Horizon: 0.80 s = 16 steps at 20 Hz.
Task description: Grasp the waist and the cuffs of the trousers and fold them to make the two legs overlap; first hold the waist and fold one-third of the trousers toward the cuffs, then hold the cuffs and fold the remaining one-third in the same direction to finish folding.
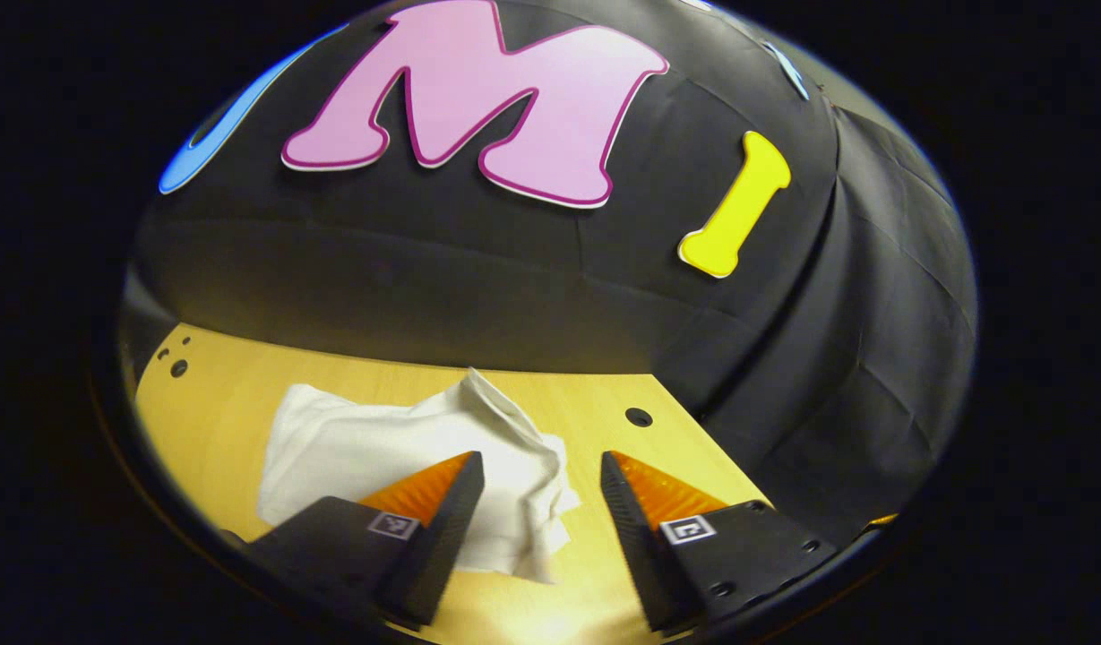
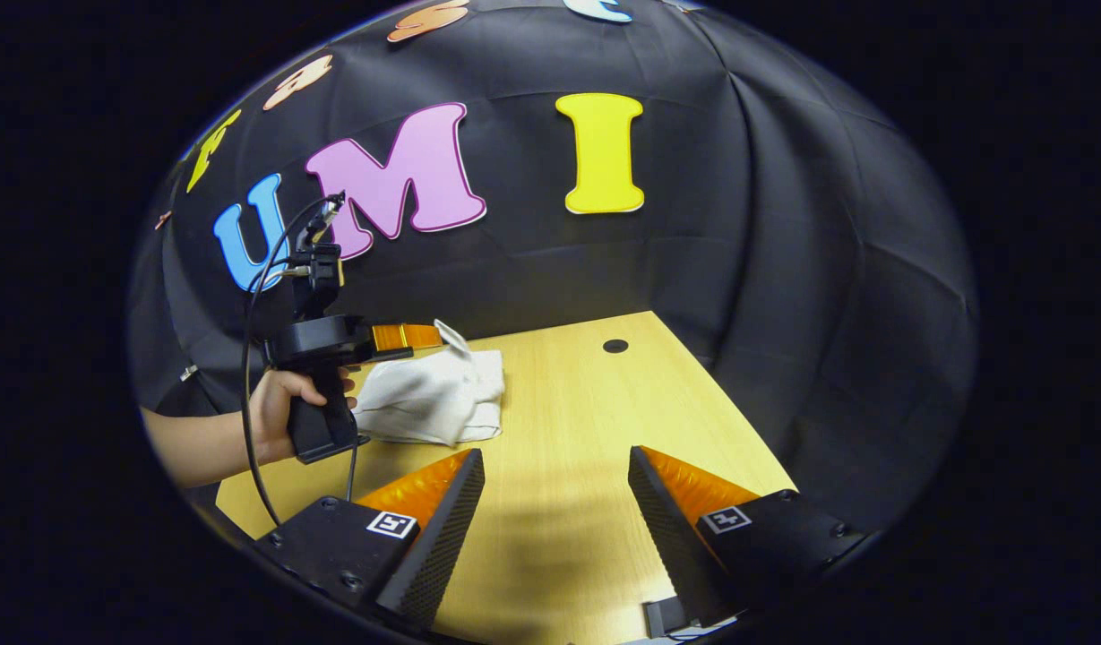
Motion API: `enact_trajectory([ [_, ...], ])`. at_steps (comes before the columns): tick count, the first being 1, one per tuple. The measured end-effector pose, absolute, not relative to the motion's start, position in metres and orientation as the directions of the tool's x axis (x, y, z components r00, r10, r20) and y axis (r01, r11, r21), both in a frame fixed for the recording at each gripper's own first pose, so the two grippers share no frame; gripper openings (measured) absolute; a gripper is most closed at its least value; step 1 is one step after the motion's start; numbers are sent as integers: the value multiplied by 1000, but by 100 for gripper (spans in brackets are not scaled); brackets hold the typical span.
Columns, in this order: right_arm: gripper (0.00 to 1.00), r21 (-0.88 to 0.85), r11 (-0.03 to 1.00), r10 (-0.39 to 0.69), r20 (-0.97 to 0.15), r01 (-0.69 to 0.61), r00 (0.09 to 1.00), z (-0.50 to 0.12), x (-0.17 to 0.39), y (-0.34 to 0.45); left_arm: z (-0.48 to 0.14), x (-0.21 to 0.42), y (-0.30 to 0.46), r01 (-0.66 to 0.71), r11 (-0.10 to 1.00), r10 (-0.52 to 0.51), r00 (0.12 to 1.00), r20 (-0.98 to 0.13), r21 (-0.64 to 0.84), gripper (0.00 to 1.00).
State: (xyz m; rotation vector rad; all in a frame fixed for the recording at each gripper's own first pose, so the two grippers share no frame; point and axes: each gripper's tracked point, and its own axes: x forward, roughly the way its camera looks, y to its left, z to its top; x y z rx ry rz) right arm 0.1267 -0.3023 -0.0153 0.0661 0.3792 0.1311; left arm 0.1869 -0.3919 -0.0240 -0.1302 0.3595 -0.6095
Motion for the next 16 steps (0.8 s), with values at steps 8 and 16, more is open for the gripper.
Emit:
enact_trajectory([
  [8,99,76,985,169,-296,-153,940,21,96,-236,4,53,-190,481,866,-455,871,-183,136,96],
  [16,99,48,984,180,-311,-174,933,-6,13,-188,-23,-64,-76,241,969,-246,951,-187,-47,96],
])
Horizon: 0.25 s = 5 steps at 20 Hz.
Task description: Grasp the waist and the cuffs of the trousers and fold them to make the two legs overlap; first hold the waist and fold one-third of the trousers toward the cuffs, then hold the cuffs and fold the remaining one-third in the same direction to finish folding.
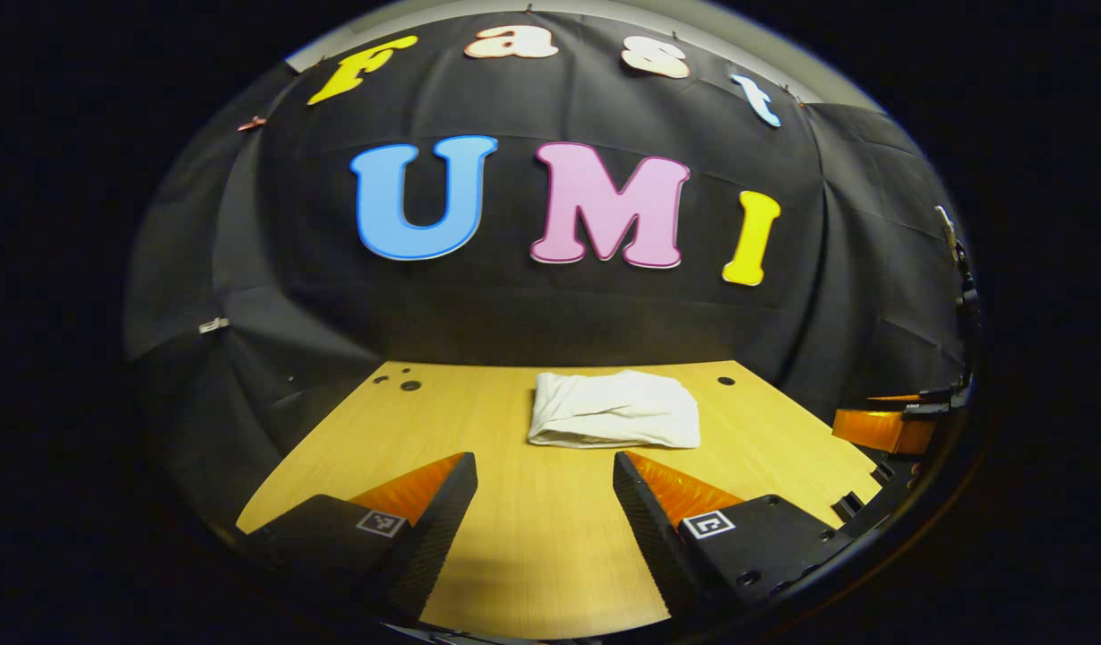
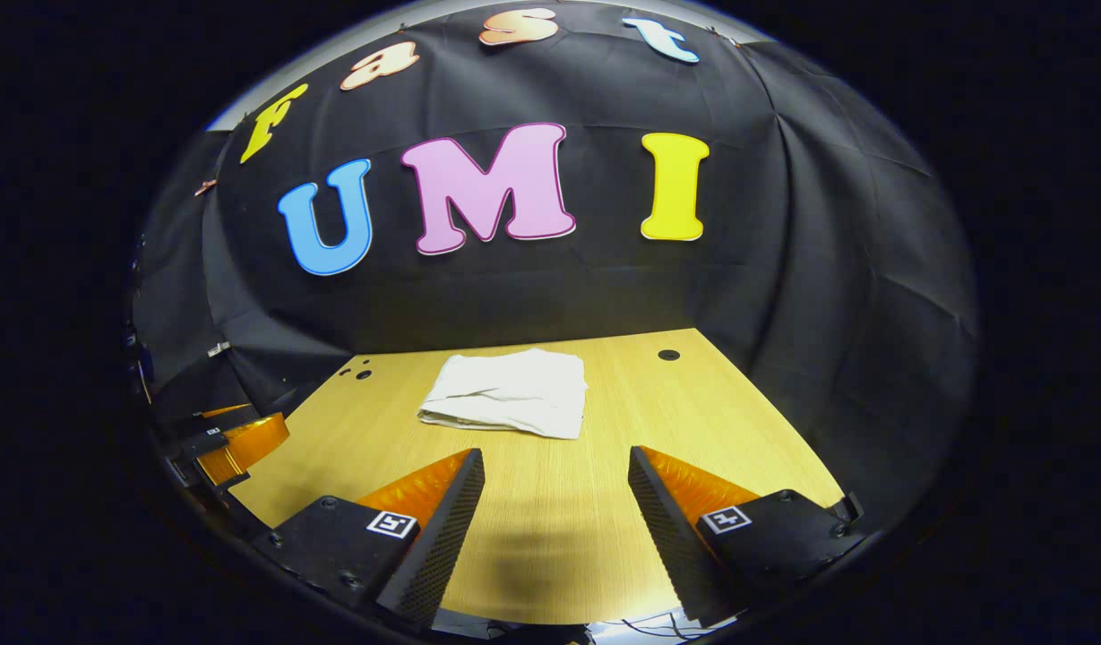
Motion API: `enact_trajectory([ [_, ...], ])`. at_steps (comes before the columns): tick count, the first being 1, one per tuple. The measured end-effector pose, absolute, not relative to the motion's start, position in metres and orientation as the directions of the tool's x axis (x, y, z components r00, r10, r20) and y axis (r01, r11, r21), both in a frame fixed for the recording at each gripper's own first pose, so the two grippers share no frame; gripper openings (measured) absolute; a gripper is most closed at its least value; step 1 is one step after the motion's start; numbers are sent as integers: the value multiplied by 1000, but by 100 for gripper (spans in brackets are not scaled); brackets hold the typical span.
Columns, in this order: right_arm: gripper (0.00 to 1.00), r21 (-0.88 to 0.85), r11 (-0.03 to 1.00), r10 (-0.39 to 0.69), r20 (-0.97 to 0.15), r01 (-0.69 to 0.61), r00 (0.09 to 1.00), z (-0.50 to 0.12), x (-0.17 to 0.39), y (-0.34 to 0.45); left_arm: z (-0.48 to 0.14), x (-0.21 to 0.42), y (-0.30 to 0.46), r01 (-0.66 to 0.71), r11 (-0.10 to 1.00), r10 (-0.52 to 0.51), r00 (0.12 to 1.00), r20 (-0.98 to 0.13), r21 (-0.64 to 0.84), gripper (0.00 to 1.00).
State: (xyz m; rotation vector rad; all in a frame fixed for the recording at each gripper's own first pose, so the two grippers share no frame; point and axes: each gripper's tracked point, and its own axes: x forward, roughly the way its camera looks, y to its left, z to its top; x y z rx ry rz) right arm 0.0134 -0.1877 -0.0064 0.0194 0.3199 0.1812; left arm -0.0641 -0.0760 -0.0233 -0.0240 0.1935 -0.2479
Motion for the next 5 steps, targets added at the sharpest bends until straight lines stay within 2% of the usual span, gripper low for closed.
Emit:
enact_trajectory([
  [3,99,81,980,200,-356,-183,913,-27,-13,-178,-33,-90,-54,208,972,-227,950,-215,-106,97],
  [5,99,97,978,206,-370,-183,906,-33,-26,-175,-40,-105,-49,225,966,-249,941,-229,-126,97],
])
